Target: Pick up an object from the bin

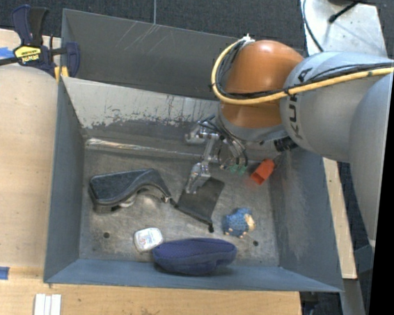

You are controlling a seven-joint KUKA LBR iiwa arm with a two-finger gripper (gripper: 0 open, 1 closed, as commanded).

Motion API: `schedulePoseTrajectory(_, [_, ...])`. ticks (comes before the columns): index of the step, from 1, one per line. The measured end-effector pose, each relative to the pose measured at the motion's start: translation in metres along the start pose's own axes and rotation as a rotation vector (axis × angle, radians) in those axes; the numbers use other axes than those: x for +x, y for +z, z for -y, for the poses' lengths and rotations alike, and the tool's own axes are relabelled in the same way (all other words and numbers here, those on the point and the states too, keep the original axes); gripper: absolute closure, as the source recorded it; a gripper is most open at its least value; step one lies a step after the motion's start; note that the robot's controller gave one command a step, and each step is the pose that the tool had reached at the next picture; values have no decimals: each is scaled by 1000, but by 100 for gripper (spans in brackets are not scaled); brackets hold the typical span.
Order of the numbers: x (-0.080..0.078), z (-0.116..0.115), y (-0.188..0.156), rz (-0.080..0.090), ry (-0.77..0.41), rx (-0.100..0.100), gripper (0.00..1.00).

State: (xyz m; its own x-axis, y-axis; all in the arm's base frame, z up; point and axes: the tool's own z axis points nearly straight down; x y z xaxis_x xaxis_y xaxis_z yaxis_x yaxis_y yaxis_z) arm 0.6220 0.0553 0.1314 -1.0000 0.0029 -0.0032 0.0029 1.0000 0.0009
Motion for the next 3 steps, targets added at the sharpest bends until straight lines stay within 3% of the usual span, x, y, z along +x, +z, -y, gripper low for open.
schedulePoseTrajectory(1, [47, -54, 54, 2, -174, 0, 0])
schedulePoseTrajectory(2, [42, -52, 50, 16, -169, 2, 100])
schedulePoseTrajectory(3, [43, -42, -83, 8, -421, 1, 100])
